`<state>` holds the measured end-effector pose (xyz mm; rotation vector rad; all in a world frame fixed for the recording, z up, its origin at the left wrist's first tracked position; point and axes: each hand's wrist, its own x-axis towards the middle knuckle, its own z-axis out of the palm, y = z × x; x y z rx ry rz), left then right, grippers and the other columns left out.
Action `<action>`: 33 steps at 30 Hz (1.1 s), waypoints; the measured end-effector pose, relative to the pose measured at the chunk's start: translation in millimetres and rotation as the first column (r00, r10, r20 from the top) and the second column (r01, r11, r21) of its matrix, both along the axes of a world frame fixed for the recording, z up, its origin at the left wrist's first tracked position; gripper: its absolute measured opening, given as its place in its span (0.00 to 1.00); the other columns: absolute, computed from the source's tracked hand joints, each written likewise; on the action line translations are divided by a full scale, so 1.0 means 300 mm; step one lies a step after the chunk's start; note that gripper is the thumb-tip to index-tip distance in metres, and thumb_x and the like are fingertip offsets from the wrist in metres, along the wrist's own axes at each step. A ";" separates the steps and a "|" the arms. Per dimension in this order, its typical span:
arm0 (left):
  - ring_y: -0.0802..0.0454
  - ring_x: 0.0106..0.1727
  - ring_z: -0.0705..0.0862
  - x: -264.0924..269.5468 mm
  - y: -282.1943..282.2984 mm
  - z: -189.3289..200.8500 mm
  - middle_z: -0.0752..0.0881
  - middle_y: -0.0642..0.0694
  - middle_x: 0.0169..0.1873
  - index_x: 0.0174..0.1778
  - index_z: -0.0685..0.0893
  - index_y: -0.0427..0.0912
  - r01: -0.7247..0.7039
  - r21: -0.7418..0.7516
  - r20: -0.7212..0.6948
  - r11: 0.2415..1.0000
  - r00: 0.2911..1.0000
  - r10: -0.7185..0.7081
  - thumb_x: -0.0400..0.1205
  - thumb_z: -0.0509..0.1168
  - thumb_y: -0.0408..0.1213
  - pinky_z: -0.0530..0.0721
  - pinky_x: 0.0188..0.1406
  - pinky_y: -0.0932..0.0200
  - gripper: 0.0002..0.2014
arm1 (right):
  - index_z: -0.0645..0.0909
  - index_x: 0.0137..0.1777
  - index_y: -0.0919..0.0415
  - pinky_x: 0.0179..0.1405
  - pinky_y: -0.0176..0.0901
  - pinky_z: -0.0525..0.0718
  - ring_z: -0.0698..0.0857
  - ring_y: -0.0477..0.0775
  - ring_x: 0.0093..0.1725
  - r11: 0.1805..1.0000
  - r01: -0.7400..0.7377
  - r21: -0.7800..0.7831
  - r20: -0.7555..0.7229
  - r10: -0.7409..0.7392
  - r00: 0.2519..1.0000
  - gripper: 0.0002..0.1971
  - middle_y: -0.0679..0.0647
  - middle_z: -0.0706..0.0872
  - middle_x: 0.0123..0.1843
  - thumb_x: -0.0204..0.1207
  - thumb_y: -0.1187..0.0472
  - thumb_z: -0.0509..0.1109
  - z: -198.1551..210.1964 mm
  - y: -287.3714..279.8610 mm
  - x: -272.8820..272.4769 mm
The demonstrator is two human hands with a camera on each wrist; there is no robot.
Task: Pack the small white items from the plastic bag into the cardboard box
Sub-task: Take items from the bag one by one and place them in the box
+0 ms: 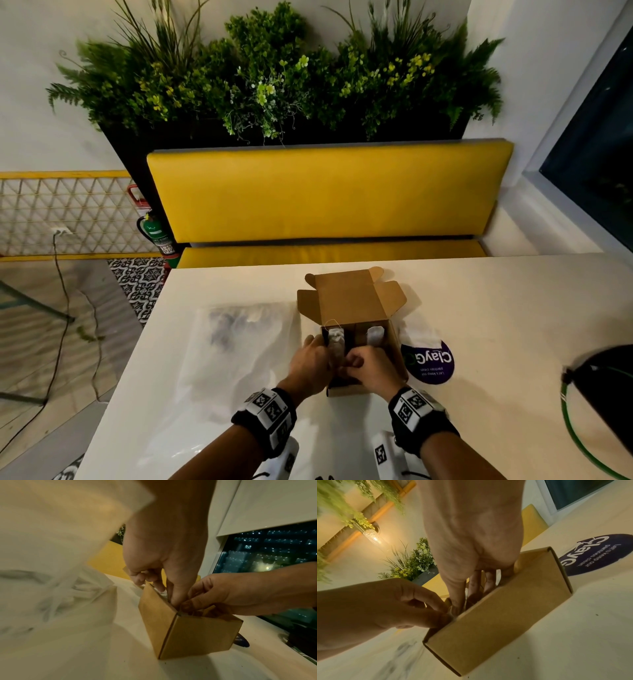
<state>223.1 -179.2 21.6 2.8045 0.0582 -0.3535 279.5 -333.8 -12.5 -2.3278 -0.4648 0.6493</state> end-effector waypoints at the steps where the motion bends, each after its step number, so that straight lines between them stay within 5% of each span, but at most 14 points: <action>1: 0.43 0.63 0.73 0.004 -0.002 -0.002 0.77 0.43 0.63 0.64 0.84 0.48 -0.004 0.022 -0.011 1.000 1.000 0.004 0.82 0.63 0.49 0.80 0.56 0.51 0.17 | 0.86 0.45 0.49 0.47 0.44 0.88 0.87 0.43 0.40 1.000 -0.003 -0.012 0.006 0.003 1.000 0.03 0.45 0.88 0.36 0.74 0.56 0.77 -0.003 0.002 0.001; 5: 0.43 0.65 0.70 0.023 -0.013 -0.005 0.74 0.43 0.67 0.66 0.83 0.48 -0.023 0.056 -0.044 0.998 0.999 0.026 0.81 0.63 0.53 0.78 0.61 0.48 0.20 | 0.79 0.36 0.45 0.38 0.39 0.80 0.82 0.43 0.34 0.996 0.033 -0.078 0.014 -0.032 0.999 0.09 0.42 0.81 0.29 0.73 0.51 0.77 -0.017 0.007 0.002; 12: 0.43 0.65 0.70 0.045 -0.016 -0.023 0.74 0.43 0.67 0.62 0.85 0.46 -0.060 0.058 -0.040 0.997 0.997 0.063 0.81 0.64 0.53 0.79 0.62 0.48 0.19 | 0.85 0.50 0.50 0.52 0.45 0.86 0.87 0.52 0.54 0.966 0.061 -0.252 0.011 -0.060 0.998 0.07 0.49 0.90 0.52 0.72 0.55 0.76 -0.037 0.017 0.005; 33: 0.45 0.64 0.70 0.043 -0.015 -0.074 0.74 0.45 0.65 0.61 0.85 0.48 -0.108 0.034 -0.029 0.994 0.994 0.109 0.78 0.65 0.57 0.81 0.57 0.49 0.21 | 0.86 0.57 0.51 0.63 0.53 0.81 0.85 0.59 0.61 0.861 0.082 -0.502 0.067 -0.056 0.996 0.12 0.52 0.89 0.58 0.74 0.53 0.71 -0.016 0.062 -0.015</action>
